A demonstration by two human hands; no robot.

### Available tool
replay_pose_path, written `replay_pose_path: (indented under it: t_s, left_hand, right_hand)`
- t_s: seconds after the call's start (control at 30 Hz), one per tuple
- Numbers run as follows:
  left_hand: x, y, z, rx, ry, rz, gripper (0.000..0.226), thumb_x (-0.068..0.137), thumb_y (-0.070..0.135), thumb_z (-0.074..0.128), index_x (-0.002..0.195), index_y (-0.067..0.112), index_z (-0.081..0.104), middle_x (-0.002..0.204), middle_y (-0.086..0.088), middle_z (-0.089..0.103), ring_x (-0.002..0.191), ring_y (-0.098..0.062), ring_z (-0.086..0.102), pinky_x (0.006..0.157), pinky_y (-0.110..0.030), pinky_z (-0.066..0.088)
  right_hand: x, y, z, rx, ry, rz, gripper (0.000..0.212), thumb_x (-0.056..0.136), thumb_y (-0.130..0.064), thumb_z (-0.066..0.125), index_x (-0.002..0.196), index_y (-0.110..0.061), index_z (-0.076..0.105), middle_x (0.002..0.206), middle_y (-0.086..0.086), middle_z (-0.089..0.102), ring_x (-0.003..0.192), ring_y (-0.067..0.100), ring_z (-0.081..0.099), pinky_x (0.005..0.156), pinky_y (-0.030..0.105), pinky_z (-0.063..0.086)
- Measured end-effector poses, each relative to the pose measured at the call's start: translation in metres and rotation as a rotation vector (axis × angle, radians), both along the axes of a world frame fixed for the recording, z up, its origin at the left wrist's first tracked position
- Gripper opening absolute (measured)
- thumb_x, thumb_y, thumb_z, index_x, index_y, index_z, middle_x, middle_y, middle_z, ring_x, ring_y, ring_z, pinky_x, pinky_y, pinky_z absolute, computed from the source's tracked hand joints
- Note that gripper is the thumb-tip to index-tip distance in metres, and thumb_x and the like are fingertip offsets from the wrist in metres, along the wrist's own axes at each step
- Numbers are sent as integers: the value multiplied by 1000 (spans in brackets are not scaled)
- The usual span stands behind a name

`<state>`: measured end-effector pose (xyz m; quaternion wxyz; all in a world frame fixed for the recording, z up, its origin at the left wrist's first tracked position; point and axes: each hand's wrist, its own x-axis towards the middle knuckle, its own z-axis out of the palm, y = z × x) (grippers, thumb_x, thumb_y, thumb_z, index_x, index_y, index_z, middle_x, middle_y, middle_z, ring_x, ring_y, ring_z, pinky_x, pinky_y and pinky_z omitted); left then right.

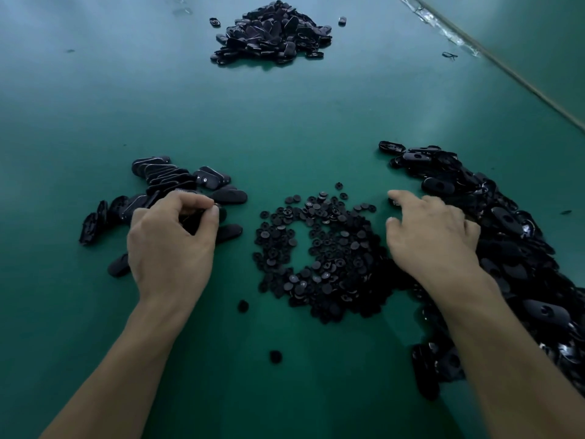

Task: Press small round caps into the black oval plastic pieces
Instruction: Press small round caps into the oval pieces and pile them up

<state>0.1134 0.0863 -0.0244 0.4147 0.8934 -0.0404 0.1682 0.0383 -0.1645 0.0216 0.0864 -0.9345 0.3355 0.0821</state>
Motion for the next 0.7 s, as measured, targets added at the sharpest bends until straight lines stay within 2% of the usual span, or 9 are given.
replay_pose_path:
  t_s: [0.1, 0.17, 0.3, 0.4, 0.5, 0.6, 0.7]
  left_hand:
    - [3, 1, -3, 52, -1, 36, 11, 86, 24, 75, 93, 29, 67, 103, 5, 58, 104, -26, 54, 87, -34, 43]
    - [4, 1, -4, 42, 6, 43, 14, 85, 23, 75, 95, 29, 66, 104, 4, 53, 105, -24, 51, 88, -35, 43]
    - [1, -2, -2, 11, -54, -1, 13, 86, 23, 73, 92, 30, 64, 97, 4, 55, 96, -25, 54, 85, -44, 49]
    - [-4, -5, -1, 6, -133, -79, 8, 88, 22, 72, 88, 24, 65, 80, 5, 57, 79, -21, 55, 73, -43, 51]
    - [-11, -12, 1, -11, -220, -185, 10, 88, 17, 73, 84, 20, 65, 61, 6, 48, 57, -10, 46, 58, -28, 45]
    - [-20, -22, 3, -72, -240, -348, 8, 89, 24, 72, 87, 20, 65, 57, 8, 44, 52, -10, 44, 53, -13, 36]
    - [-24, -24, 3, -177, -173, -474, 13, 89, 38, 68, 99, 29, 64, 62, 9, 55, 51, -8, 52, 51, -13, 40]
  right_hand:
    - [1, 2, -1, -44, -90, 48, 42, 102, -29, 46, 142, -40, 46, 134, 8, 54, 127, 34, 45, 104, 48, 35]
    - [2, 2, -3, -64, -148, 67, 37, 101, -27, 49, 135, -39, 53, 127, 8, 57, 123, 34, 47, 101, 47, 37]
    - [3, 1, -8, -95, -259, 79, 27, 100, -28, 54, 123, -35, 65, 120, 10, 57, 116, 34, 49, 96, 46, 40]
    - [5, -2, -11, -67, -368, 90, 25, 98, -16, 57, 111, -30, 72, 116, 11, 60, 102, 35, 56, 90, 46, 46]
    - [6, -2, -10, 31, -491, 126, 22, 97, -13, 60, 109, -24, 75, 109, 10, 66, 78, 28, 61, 76, 41, 54]
    - [6, 6, -5, 216, -601, 198, 15, 95, -22, 67, 107, -24, 76, 90, -1, 73, 77, 16, 67, 77, 37, 58]
    - [6, 22, 2, 435, -618, 326, 9, 94, -26, 68, 98, -24, 76, 75, -12, 69, 67, 5, 63, 61, 16, 49]
